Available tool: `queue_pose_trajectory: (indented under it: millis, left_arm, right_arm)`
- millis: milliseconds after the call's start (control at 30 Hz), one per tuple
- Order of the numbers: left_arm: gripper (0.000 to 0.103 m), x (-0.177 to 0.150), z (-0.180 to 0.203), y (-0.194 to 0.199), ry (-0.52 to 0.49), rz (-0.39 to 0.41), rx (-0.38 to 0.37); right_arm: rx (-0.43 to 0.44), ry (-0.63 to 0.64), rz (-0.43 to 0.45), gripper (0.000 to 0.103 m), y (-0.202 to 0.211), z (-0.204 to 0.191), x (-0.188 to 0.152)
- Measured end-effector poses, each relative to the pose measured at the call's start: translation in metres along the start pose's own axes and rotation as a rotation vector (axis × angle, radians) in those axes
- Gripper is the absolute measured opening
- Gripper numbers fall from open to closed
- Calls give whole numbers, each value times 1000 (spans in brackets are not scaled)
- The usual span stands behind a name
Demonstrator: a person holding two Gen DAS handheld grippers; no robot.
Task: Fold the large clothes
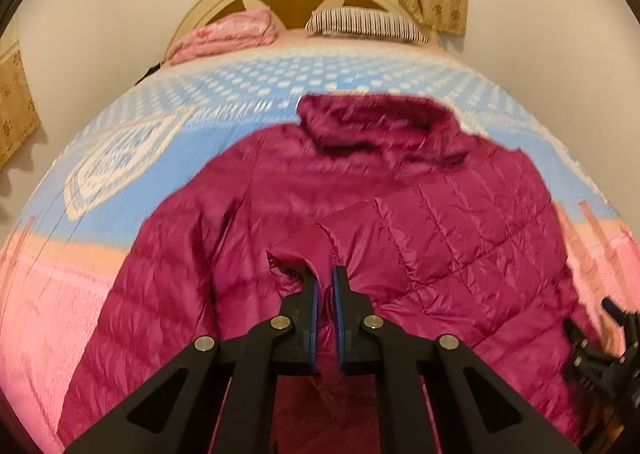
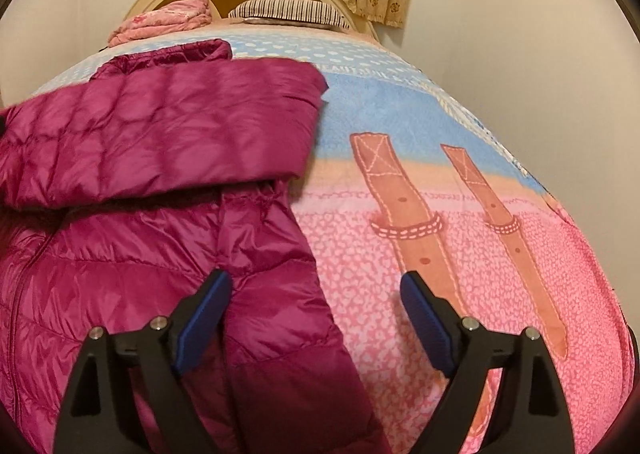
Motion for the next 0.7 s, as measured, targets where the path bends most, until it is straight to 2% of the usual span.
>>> queue_pose_trajectory:
  millis: [133,300,367,400,433,467,500,533,633,700]
  left_arm:
    - [6,-19,-1,-9,-19,-35,8]
    - [8,-25,-2,-14,-37,-11,51]
    - [14,-23,-2,-13,-55,0,85]
    - [25,-21,-4,-9,-56,21,111]
    - [45,-18,-8,-4,-53,47,143]
    - [56,-15,-11,2,-49,71,163]
    - [73,-11,-16,11,-38,111,178]
    - [80,-7,-21,21,-27,156,191]
    - [82,2,-32,42,-9,246,228]
    - [83,9,-28,50,-1,276,215]
  right_arm:
    - [-3,1,-9,90,-2,1,-1]
    - [-6,1,-15,92,-3,2,-1]
    - [-8,3,-18,92,-4,2,-1]
    - [-7,2,-21,93,-4,2,-1]
    - [4,-4,-25,93,-4,3,0]
    - [14,-10,-25,93,-3,3,-1]
    - [38,-26,-22,93,-1,6,0]
    - [59,-36,-19,93,3,7,0]
    - [91,-25,8,93,22,6,6]
    - [111,-14,50,93,40,5,18]
Point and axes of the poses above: each gripper's, at about its wrist camera, not at the fingertips, and y roughly against the way its jaws point, z to its right, x to its top, the point moved 6 cm from there along -y, roughly the way its jaws point, and after that the axes turned 10 degrees about x, right-handed, at the moved point
